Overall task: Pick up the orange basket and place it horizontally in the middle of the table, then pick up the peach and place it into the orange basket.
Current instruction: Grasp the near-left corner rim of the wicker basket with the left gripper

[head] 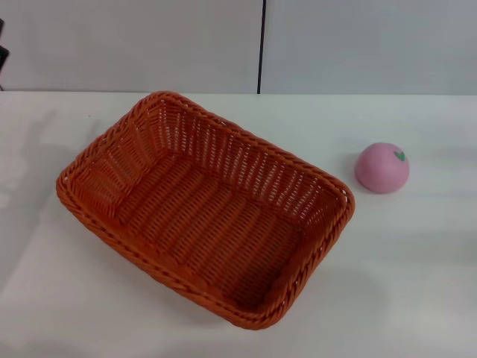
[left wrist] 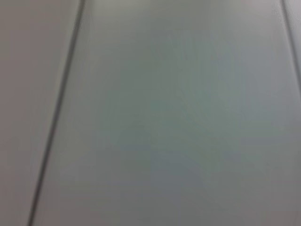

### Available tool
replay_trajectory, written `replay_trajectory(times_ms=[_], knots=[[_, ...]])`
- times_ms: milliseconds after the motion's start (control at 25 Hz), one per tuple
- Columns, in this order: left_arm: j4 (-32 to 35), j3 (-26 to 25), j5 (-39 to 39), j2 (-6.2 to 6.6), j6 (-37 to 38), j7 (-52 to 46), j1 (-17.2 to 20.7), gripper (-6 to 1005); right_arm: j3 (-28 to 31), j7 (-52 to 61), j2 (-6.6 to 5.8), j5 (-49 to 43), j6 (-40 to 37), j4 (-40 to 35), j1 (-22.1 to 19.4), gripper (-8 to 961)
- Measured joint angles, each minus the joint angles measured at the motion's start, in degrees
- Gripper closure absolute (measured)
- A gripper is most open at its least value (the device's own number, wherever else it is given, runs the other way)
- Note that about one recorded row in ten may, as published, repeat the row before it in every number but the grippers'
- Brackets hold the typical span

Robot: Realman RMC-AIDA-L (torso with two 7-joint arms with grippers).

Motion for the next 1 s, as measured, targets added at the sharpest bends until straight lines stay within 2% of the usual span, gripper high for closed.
replay_trajectory(times_ms=[280, 560, 880, 1000], knots=[[1.06, 3.6, -0.01, 0.09, -0.23, -1.06, 0.57, 175, -3.56, 0.0, -0.06, -0.04, -0.12, -0.41, -0.26, 127], [2.75, 7.05, -0.01, 0.14, -0.79, -3.72, 1.19, 178, -3.94, 0.0, -0.15, -0.05, -1.86, -1.59, -1.7, 126], [3.17, 7.19, 0.05, 0.14, -1.56, -5.6, 1.68, 181, -5.26, 0.08, -0.19, -0.11, -3.19, -3.77, -3.44, 127], [6.05, 7.4, 1.86, 0.27, -3.04, -8.95, 2.05, 182, -6.05, 0.66, -0.21, -0.12, -3.24, -3.94, -4.07, 126]])
